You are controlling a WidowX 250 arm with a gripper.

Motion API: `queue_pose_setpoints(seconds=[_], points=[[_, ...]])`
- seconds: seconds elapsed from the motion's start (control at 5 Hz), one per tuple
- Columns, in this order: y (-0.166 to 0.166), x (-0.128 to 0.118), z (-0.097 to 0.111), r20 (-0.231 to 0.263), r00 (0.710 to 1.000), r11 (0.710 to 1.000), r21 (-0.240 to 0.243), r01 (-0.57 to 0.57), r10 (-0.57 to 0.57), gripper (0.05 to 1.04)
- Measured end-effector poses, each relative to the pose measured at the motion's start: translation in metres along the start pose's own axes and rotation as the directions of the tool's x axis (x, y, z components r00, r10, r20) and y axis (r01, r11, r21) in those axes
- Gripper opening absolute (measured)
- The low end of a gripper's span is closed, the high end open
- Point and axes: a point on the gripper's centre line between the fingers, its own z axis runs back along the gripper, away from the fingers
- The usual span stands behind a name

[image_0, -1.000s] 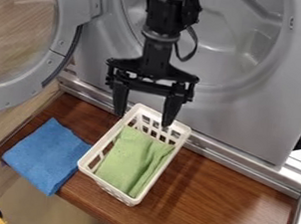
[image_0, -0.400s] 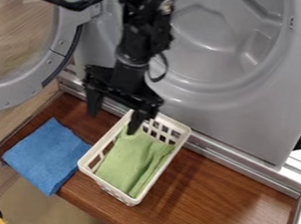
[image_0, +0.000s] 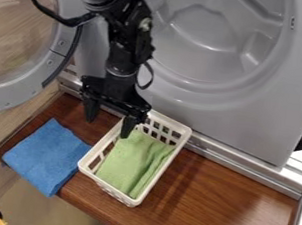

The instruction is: Move the white basket to the right side of the table

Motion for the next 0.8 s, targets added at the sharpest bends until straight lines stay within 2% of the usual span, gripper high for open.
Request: queue_pose_setpoints(seconds=[0.2, 0.4, 0.6, 0.8], points=[[-0.002, 0.009, -0.019, -0.033, 0.999, 1.0, -0.001, 0.008, -0.008, 1.0], [-0.003, 0.006, -0.033, -0.056, 0.998, 1.0, 0.007, 0.019, -0.018, 1.0], [-0.008, 0.007, -0.043, -0.057, 0.998, 0.999, -0.014, 0.037, -0.038, 0.95], [-0.013, -0.001, -0.045, -0.036, 0.998, 0.997, -0.059, 0.057, -0.06, 0.662]])
